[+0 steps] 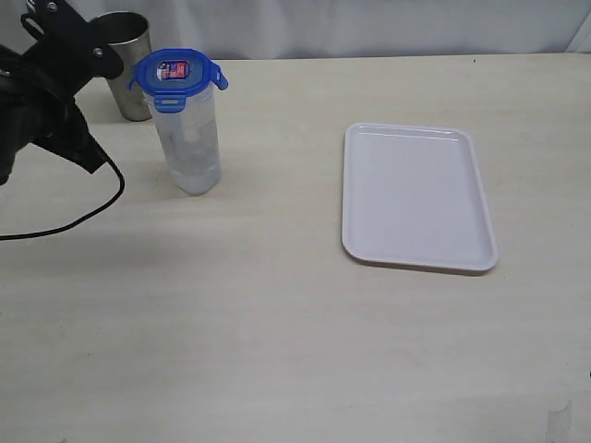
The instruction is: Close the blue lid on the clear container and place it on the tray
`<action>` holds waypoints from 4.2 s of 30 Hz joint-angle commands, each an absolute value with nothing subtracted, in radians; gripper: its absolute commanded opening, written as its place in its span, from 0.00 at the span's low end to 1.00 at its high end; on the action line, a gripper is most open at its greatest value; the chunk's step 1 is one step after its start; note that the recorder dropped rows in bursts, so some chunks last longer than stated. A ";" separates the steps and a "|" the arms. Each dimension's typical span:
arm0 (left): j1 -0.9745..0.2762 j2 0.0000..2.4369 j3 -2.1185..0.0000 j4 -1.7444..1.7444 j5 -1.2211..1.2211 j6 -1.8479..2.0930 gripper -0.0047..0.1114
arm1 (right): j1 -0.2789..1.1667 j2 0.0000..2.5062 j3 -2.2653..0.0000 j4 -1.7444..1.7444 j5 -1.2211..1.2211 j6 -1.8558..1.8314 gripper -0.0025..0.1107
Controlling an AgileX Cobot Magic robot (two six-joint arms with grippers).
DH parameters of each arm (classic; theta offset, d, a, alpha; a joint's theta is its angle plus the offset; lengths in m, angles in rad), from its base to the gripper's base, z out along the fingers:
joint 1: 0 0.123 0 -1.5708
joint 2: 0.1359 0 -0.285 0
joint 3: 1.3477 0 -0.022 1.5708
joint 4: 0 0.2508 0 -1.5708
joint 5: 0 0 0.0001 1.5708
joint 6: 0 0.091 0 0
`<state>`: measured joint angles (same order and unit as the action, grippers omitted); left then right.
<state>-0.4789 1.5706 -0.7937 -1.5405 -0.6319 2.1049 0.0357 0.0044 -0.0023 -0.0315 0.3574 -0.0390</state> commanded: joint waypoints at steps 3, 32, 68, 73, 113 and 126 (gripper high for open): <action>-0.340 1.562 -0.820 -1.566 -0.404 1.901 0.04 | 0.038 0.000 0.000 -0.030 0.347 -0.037 0.06; 0.071 1.768 -1.046 -1.744 0.521 2.143 0.04 | 0.038 0.000 0.000 -0.030 0.347 -0.037 0.06; 0.179 1.599 -1.065 -1.311 -0.282 1.141 0.04 | 0.038 0.000 0.000 -0.030 0.347 -0.037 0.06; 0.105 1.472 -0.928 -0.516 -0.447 0.338 0.04 | 0.038 0.000 0.000 -0.030 0.347 -0.037 0.06; 0.092 1.971 -0.896 0.878 -1.031 -0.622 0.04 | 0.038 0.000 0.000 -0.030 0.347 -0.037 0.06; 0.092 2.054 -0.956 0.930 -1.116 -0.624 0.04 | 0.038 0.000 0.000 -0.066 0.247 -0.041 0.06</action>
<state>0.0945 2.0513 -0.9491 0.9281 -1.0889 -0.6240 0.0357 0.0044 -0.0023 -0.0356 0.3357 -0.0390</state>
